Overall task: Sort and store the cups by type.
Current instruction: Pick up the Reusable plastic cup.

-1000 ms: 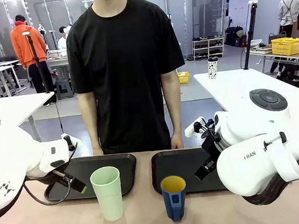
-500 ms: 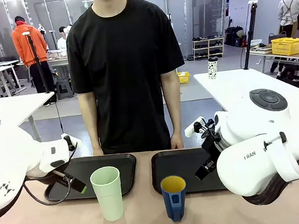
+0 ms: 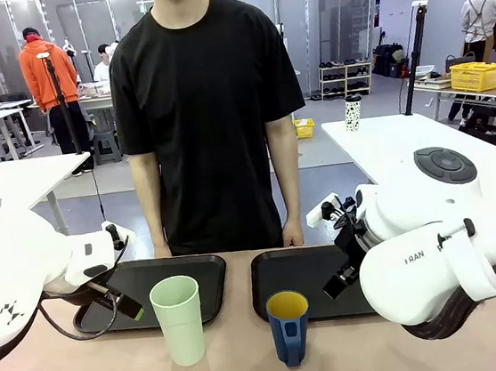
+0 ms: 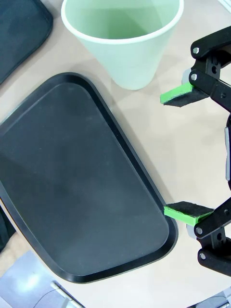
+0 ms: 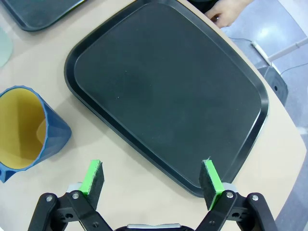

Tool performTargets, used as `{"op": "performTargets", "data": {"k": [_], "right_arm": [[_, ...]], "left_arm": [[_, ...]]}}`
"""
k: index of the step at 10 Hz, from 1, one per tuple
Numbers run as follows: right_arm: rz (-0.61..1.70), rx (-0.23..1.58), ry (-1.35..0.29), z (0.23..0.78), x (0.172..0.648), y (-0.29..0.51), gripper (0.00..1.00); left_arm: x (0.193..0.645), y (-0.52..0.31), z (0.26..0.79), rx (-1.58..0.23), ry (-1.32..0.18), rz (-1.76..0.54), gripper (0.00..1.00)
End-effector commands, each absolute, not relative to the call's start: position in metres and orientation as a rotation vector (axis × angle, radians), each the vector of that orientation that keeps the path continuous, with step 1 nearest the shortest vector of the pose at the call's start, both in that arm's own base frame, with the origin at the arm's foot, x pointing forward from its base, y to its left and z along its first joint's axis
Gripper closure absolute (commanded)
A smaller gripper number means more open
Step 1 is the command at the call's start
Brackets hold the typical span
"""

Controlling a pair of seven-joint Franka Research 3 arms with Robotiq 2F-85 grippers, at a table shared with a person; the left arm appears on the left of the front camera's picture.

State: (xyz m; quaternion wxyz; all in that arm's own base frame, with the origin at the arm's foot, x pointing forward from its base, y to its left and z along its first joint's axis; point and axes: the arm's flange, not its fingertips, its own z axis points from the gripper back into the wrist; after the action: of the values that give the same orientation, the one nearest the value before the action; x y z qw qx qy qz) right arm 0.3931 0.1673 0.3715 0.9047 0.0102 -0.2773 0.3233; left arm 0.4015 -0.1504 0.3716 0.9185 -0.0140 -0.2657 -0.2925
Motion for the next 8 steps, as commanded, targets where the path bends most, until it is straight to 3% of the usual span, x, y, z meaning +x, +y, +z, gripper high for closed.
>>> {"op": "performTargets", "data": {"k": [1,3,8], "right_arm": [[0.665,0.022,-0.573,0.372,0.393,0.167,0.0],[0.668,0.021,-0.573,0.372,0.393,0.167,0.0],[0.527,-0.151,-0.628,0.457,0.345,0.184,0.0]], "left_arm": [[0.402,-0.15,0.372,-0.029,-0.546,-0.601,0.0],[0.402,-0.15,0.372,-0.029,-0.546,-0.601,0.0],[0.353,-0.168,0.436,0.034,-0.708,-0.604,0.0]]}}
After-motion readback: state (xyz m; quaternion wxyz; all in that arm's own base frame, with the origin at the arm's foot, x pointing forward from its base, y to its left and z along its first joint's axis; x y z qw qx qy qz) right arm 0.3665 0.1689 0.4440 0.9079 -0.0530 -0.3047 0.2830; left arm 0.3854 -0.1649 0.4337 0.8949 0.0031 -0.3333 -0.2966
